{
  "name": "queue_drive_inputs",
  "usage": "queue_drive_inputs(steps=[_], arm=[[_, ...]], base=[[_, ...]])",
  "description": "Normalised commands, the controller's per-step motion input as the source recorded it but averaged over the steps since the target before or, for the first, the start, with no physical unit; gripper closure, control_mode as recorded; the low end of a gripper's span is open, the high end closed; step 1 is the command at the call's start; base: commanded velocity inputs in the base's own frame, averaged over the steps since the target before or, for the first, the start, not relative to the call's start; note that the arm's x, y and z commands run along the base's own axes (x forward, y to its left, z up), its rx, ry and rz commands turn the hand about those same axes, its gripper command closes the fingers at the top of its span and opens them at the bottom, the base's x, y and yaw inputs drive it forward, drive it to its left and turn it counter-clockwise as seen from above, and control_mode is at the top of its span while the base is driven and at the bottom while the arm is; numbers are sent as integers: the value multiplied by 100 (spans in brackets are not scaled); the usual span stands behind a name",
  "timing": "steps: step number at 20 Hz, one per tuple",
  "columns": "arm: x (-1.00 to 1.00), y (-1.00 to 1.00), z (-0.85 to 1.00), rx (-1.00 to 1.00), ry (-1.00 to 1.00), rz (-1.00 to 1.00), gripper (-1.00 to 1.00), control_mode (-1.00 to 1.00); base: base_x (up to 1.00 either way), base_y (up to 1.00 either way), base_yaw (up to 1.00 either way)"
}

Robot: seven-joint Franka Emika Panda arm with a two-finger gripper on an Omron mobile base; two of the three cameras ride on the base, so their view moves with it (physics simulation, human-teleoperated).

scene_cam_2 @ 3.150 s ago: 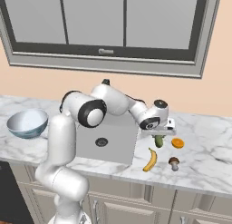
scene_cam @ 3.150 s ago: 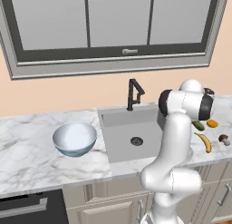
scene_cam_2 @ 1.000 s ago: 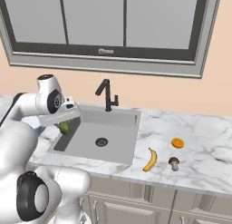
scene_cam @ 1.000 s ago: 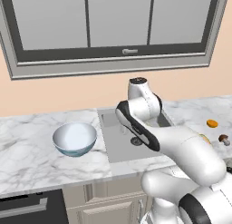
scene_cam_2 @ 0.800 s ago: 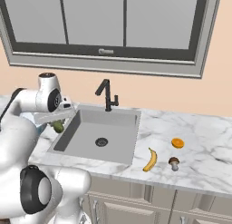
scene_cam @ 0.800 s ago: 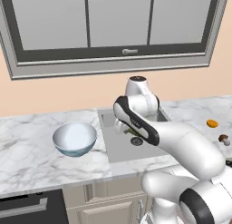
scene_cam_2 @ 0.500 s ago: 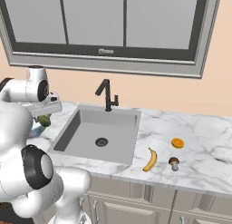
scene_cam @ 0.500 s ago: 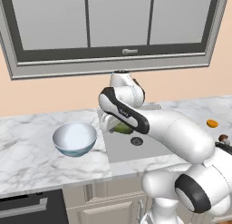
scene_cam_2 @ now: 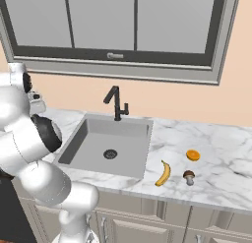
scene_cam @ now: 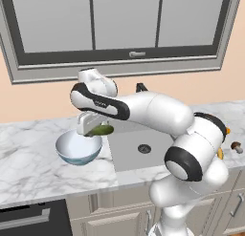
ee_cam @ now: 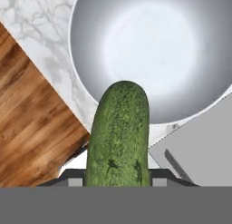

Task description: There is a mixed pile of frozen fruits and vegetables on the counter. Locate all the frozen vegetables and place the items in a bowl on the counter. Take all the frozen fruits and defrost them in a running sink.

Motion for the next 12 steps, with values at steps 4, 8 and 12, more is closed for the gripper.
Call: queue_drive_inputs(steps=[4,8,12], arm=[[29,38,-53,-9,-28,0,100,-100],[8,6,-53,21,-5,8,100,-100],[15,3,-8,3,-2,2,100,-100]], base=[[0,0,0],[0,0,0],[0,0,0]])
